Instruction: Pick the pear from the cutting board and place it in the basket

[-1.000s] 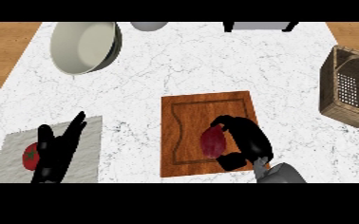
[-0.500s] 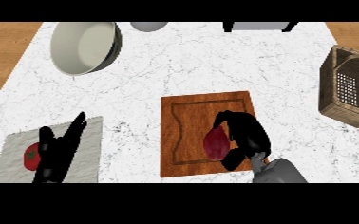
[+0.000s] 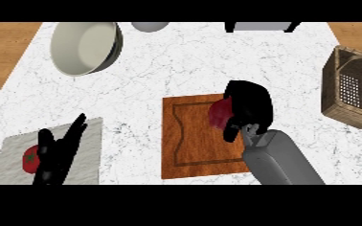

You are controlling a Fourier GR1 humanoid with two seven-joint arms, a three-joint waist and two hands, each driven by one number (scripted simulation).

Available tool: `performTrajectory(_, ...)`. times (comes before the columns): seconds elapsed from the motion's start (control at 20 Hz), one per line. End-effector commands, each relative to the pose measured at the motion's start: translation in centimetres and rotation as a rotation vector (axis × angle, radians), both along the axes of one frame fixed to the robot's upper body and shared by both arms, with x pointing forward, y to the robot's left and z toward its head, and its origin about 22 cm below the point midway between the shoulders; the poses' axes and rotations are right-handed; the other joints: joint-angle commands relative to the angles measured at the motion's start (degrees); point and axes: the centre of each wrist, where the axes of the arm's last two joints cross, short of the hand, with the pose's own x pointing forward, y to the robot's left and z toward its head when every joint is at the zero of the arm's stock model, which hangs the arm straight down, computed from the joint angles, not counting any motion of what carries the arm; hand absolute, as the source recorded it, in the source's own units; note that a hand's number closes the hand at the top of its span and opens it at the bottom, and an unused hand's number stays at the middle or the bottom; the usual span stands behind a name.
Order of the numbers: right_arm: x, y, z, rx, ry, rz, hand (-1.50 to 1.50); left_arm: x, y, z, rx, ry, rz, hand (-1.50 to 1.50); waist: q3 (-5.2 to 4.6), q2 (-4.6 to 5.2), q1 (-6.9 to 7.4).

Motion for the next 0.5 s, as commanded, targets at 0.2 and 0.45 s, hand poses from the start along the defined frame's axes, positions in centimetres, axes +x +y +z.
performTrajectory(0.2, -0.9, -0.4, 10.6, 0.532, -0.502, -0.210, 1.50, -1.3, 1.5, -1.0, -0.005, 0.084, 0.023, 0.00, -0.39, 0.11, -0.47)
performTrajectory(0.45, -2.6, -1.9, 17.0, 0.512, -0.719, -0.278, 1.50, -1.3, -0.9, -1.6, -0.011, 0.088, 0.028, 0.00, -0.52, 0.12, -0.66)
